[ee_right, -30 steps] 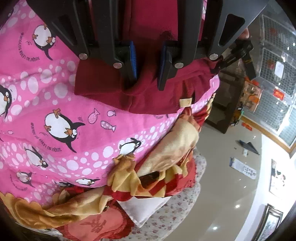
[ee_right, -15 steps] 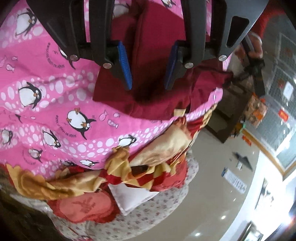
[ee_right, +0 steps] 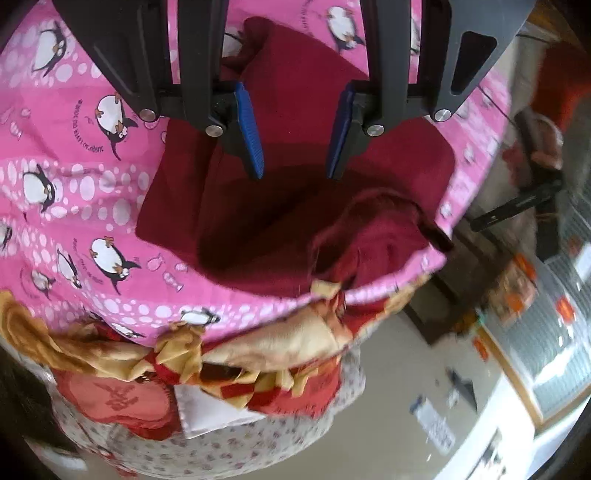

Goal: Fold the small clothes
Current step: 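Open both tools and release the folded hem, then pinch and flatten the folded sweater edge with both tools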

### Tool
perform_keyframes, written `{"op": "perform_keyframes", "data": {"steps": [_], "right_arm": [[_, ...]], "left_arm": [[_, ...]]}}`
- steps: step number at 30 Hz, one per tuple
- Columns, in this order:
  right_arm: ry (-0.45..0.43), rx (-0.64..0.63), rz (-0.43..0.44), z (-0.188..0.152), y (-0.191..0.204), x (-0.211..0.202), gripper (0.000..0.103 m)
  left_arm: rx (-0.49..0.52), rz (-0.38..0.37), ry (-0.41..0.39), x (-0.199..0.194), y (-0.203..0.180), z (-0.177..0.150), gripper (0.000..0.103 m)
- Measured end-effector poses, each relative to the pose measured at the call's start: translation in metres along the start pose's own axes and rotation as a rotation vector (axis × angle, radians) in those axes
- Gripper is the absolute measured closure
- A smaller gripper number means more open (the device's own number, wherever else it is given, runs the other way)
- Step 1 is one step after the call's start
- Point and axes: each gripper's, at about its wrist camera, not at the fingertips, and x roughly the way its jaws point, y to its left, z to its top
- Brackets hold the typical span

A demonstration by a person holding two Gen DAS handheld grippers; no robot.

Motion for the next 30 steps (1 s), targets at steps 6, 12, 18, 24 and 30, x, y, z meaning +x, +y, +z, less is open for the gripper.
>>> {"op": "perform_keyframes", "data": {"steps": [6, 12, 18, 24, 30], "right_arm": [[0.051, -0.054, -0.002, 0.009, 0.017, 0.035, 0.056], [-0.040, -0.025, -0.071, 0.052, 0.012, 0.054, 0.056], [-0.069, 0.150, -0.112, 0.076, -0.030, 0.062, 0.056], [-0.158, 0.105, -0.183, 0.066, -0.040, 0.029, 0.046], [-0.122, 0.082, -0.191, 0.078, -0.048, 0.042, 0.040]], "left_arm": [[0.116, 0.057, 0.035, 0.038, -0.043, -0.007, 0.026], [0.082, 0.185, -0.032, 0.079, -0.045, 0.035, 0.027], [-0.101, 0.194, -0.001, 0.091, -0.004, 0.059, 0.028], [-0.061, 0.140, -0.039, 0.071, 0.009, 0.057, 0.027], [-0.084, 0.076, -0.080, 0.069, 0.018, 0.069, 0.018]]}}
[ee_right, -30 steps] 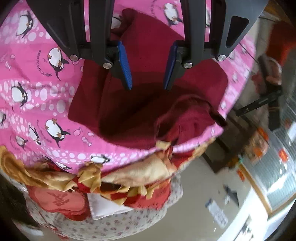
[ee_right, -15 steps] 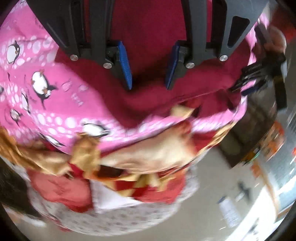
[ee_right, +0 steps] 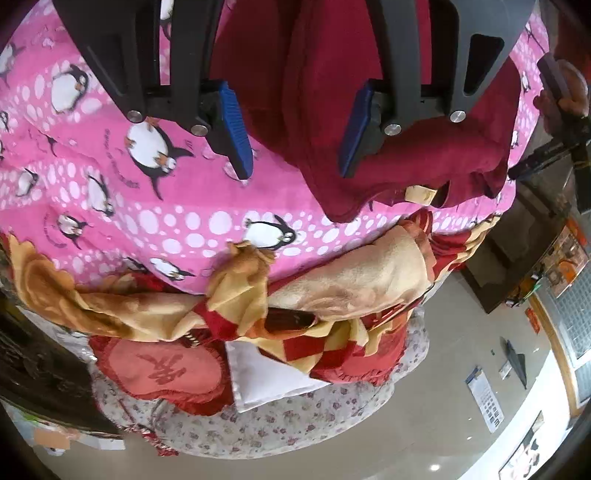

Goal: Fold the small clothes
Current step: 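Pinch and flatten the folded sweater edge with both tools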

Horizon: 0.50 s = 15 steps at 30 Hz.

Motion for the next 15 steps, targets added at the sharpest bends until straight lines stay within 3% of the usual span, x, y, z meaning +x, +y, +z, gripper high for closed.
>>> {"op": "perform_keyframes", "data": {"steps": [5, 7, 8, 9, 12, 15], "right_arm": [[0.054, -0.023, 0.025, 0.003, 0.009, 0.025, 0.040], [0.047, -0.037, 0.037, 0.003, 0.013, 0.027, 0.054], [0.033, -0.044, 0.046, 0.004, 0.015, 0.026, 0.077], [0.015, -0.050, 0.046, 0.005, 0.016, 0.023, 0.084], [-0.043, -0.042, 0.038, 0.007, 0.014, 0.011, 0.084], [-0.093, -0.001, 0.048, 0.012, 0.006, -0.001, 0.085]], "left_arm": [[0.049, -0.015, 0.046, 0.023, -0.013, 0.007, 0.019], [0.103, -0.018, 0.065, 0.032, -0.023, 0.007, 0.040], [0.133, -0.011, 0.080, 0.037, -0.028, 0.007, 0.067], [0.149, -0.003, 0.093, 0.041, -0.031, 0.007, 0.080], [0.126, 0.013, 0.056, 0.039, -0.031, 0.012, 0.091], [0.046, 0.020, -0.015, 0.031, -0.020, 0.020, 0.093]]}}
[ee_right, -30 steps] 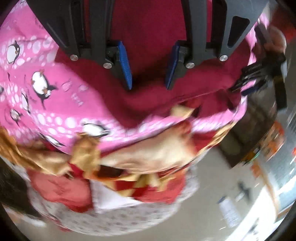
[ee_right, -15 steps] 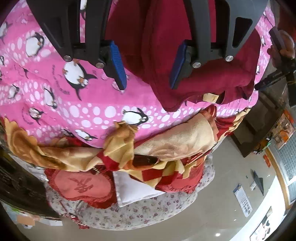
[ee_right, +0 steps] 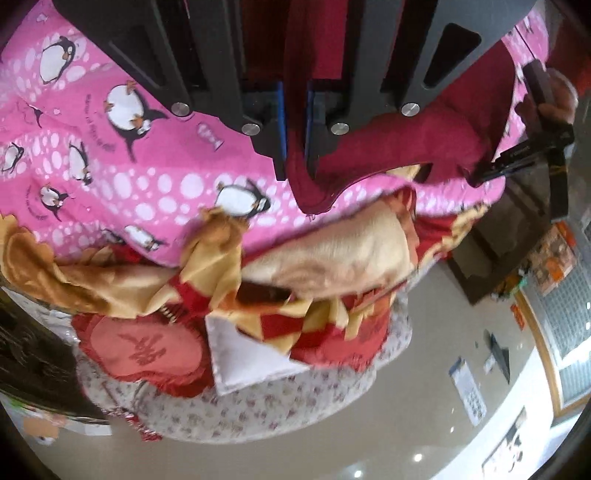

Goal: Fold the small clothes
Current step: 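Pinch and flatten the folded sweater edge with both tools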

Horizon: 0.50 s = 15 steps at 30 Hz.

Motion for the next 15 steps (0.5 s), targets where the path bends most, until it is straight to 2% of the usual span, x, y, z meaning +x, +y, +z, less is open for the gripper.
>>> {"op": "perform_keyframes", "data": {"steps": [2, 4, 7, 11, 13, 15], "right_arm": [[-0.003, 0.029, -0.002, 0.002, -0.005, 0.002, 0.085], [0.035, 0.047, -0.038, 0.000, -0.007, 0.017, 0.084], [0.126, 0.077, -0.079, -0.010, -0.013, 0.043, 0.081], [0.098, 0.086, -0.086, -0.014, -0.016, 0.030, 0.066], [0.082, 0.069, -0.098, -0.016, -0.017, 0.017, 0.065], [0.076, 0.054, -0.096, -0.018, -0.016, 0.004, 0.065]], "left_arm": [[-0.037, 0.025, 0.003, 0.007, 0.004, 0.002, 0.096], [-0.044, 0.089, 0.057, 0.024, 0.006, 0.001, 0.097], [-0.091, 0.084, 0.109, 0.034, 0.018, -0.003, 0.096], [-0.084, 0.060, 0.094, 0.015, 0.028, -0.010, 0.082], [-0.058, 0.047, 0.090, 0.002, 0.030, -0.016, 0.075], [-0.043, 0.028, 0.080, -0.011, 0.031, -0.023, 0.059]]}}
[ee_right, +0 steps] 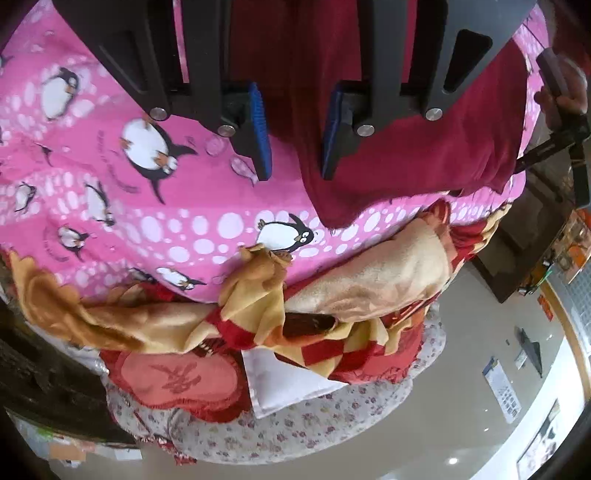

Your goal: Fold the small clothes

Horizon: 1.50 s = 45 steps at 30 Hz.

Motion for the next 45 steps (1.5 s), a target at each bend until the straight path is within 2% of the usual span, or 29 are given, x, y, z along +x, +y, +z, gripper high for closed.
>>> {"op": "perform_keyframes", "data": {"steps": [3, 9, 14, 19, 22, 25, 29, 32, 34, 37, 40, 41, 42, 45], "right_arm": [[0.007, -0.025, 0.024, -0.012, 0.005, -0.017, 0.065], [0.039, -0.072, 0.061, -0.055, 0.017, -0.049, 0.059], [0.089, -0.055, 0.070, -0.093, 0.011, -0.067, 0.058], [0.116, -0.030, 0.069, -0.121, 0.003, -0.080, 0.058], [0.117, -0.007, 0.073, -0.128, 0.000, -0.087, 0.058], [0.115, 0.003, 0.093, -0.133, 0.002, -0.093, 0.058], [0.131, -0.020, 0.103, -0.140, 0.006, -0.093, 0.058], [0.157, -0.006, 0.114, -0.143, 0.005, -0.086, 0.058], [0.168, 0.012, 0.145, -0.146, 0.005, -0.081, 0.058], [0.177, 0.026, 0.156, -0.150, 0.004, -0.076, 0.058], [0.193, 0.067, 0.189, -0.150, -0.004, -0.068, 0.058], [0.196, 0.084, 0.203, -0.150, -0.007, -0.065, 0.058], [0.198, 0.096, 0.212, -0.151, -0.009, -0.063, 0.059], [0.190, 0.092, 0.209, -0.151, -0.009, -0.061, 0.074]], "left_arm": [[0.014, -0.032, -0.005, -0.022, 0.004, -0.018, 0.041], [0.015, -0.073, 0.009, -0.057, 0.017, -0.064, 0.027], [0.026, -0.119, 0.086, -0.064, 0.022, -0.112, 0.027], [0.017, -0.149, 0.098, -0.067, 0.021, -0.142, 0.027], [0.033, -0.178, 0.113, -0.070, 0.019, -0.151, 0.027], [0.097, -0.222, 0.120, -0.078, 0.012, -0.157, 0.028], [0.175, -0.196, 0.116, -0.080, 0.005, -0.163, 0.028], [0.152, -0.203, 0.119, -0.071, 0.006, -0.161, 0.028], [0.146, -0.224, 0.123, -0.065, 0.005, -0.160, 0.029], [0.172, -0.242, 0.128, -0.057, 0.002, -0.159, 0.037], [0.182, -0.297, 0.143, -0.052, -0.001, -0.159, 0.058], [0.188, -0.320, 0.149, -0.052, -0.003, -0.159, 0.069], [0.201, -0.330, 0.149, -0.052, -0.005, -0.159, 0.072], [0.258, -0.317, 0.142, -0.054, -0.010, -0.160, 0.077]]}}
